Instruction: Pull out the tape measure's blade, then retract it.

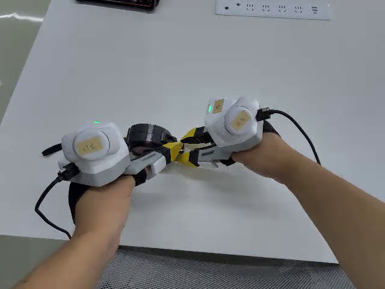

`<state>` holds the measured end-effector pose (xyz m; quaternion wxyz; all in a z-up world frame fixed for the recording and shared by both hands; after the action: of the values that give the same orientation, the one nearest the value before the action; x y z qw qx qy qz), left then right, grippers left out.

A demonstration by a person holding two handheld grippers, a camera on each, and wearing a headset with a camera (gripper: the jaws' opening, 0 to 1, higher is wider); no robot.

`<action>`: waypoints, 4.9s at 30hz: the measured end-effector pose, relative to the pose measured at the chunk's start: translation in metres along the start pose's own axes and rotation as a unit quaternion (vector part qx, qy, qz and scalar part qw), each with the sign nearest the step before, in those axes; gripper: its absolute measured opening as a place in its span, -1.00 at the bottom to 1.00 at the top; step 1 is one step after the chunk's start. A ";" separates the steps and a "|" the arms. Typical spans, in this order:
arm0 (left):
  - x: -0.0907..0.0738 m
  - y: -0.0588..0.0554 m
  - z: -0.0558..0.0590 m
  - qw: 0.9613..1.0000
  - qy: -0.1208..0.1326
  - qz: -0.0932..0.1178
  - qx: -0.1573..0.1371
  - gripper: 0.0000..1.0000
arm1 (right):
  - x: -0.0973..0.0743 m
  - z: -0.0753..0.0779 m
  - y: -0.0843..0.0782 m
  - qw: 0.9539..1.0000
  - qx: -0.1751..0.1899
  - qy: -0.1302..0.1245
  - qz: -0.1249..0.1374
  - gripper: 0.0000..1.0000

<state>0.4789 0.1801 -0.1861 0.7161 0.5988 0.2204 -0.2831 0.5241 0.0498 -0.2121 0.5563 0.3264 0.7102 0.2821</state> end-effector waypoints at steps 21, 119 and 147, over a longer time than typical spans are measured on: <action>-0.006 0.007 0.002 0.999 -0.019 0.013 0.042 0.47 | -0.016 -0.003 -0.003 0.999 0.024 -0.021 0.019 -0.27; -0.071 0.010 -0.060 0.941 -0.155 -0.030 0.299 0.98 | -0.161 -0.072 -0.086 0.985 0.093 -0.146 0.003 0.98; -0.082 0.004 -0.076 0.929 -0.170 -0.053 0.324 0.98 | -0.184 -0.082 -0.101 0.980 0.109 -0.164 -0.001 0.98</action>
<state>0.4229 0.2673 -0.1440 0.4938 0.7286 0.0236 -0.4741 0.4597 -0.1600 -0.1598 0.6266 0.4264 0.6359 0.1453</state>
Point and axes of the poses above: the centre of the closed fingertips' face, and the gripper's own axes: x roughly forward along the fingers, z roughly to its right, y roughly out of its top, the point moved 8 cm from there along -x, roughly backward along the fingers, and after that the axes turned 8 degrees about y, right-handed, at the moved point
